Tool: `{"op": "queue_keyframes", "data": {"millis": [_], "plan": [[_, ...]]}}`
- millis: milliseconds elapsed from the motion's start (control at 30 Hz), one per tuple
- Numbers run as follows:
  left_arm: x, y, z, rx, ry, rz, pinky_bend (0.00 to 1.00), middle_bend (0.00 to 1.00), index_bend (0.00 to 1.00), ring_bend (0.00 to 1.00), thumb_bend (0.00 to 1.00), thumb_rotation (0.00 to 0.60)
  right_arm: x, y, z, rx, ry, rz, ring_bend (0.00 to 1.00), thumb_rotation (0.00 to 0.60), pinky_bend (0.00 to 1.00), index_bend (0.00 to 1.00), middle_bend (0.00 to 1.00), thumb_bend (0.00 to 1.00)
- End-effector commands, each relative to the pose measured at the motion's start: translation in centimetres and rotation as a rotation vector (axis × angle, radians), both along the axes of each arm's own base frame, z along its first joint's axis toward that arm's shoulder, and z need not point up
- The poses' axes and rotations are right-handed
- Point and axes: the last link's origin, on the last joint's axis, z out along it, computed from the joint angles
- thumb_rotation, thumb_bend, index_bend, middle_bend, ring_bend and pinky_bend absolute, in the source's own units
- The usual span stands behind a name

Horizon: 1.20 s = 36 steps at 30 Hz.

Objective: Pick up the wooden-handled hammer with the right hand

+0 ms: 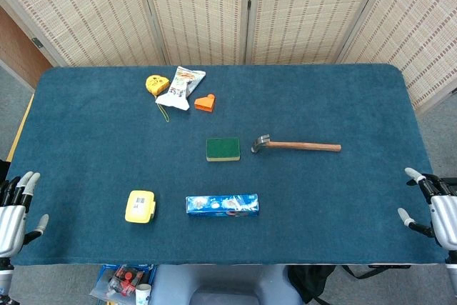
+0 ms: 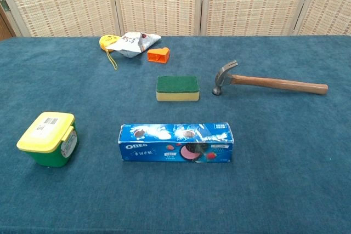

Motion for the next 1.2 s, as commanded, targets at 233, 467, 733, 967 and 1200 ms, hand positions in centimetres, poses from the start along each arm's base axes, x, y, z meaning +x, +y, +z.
{"op": "queue_keyframes", "data": {"millis": [233,467,733,967,1200], "plan": [[0.0,-0.1,0.0,-0.002,0.002,0.000,0.00,0.00,0.00,0.05,0.32,0.600,-0.1,0.0,-0.2,0.006,-0.003,0.002,0.18,0.600,0.26,0.16,0.33,0.25],[0.0,-0.1,-0.1,-0.001,0.001,0.000,0.00,0.00,0.00,0.05,0.32,0.600,0.4,-0.6,-0.2,0.011,0.006,0.031,0.18,0.600,0.26,0.16,0.33,0.25],[-0.2,-0.3,-0.2,-0.002,-0.005,0.006,0.00,0.00,0.00,0.05,0.33,0.600,2.2,-2.8,-0.9,0.056,0.034,0.084,0.18,0.600,0.26,0.16,0.33,0.25],[-0.5,-0.5,-0.2,0.001,-0.013,0.008,0.00,0.00,0.00,0.05,0.33,0.600,5.3,-7.4,-2.5,0.169,0.054,0.144,0.18,0.600,0.26,0.16,0.33,0.25],[-0.9,-0.9,-0.1,0.006,-0.019,0.016,0.00,0.00,0.00,0.05,0.32,0.600,7.8,-11.9,-4.8,0.261,0.051,0.155,0.18,0.600,0.26,0.16,0.33,0.25]]}}
